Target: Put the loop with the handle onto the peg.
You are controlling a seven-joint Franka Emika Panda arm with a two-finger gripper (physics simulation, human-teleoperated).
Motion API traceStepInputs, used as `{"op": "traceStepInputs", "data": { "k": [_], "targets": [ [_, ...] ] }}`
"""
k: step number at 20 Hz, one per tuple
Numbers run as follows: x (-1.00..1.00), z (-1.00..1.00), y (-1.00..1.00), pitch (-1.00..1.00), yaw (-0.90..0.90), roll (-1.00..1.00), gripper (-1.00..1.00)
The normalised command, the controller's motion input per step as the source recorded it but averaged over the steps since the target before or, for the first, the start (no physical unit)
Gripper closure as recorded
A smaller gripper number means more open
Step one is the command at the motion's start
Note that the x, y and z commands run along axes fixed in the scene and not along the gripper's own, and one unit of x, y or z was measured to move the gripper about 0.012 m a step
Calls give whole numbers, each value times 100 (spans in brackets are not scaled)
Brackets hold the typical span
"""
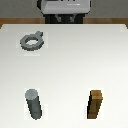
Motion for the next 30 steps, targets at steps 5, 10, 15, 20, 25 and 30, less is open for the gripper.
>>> {"op": "traceStepInputs", "data": {
  "k": [5,10,15,20,25,30],
  "targets": [
    [0,0,0,0,0,0,-100],
    [0,0,-60,0,0,0,-100],
    [0,0,-100,0,0,0,-100],
    [0,0,0,0,-61,0,-100],
    [0,0,0,0,-61,0,-100],
    [-20,0,20,0,0,0,-100]
  ]
}}
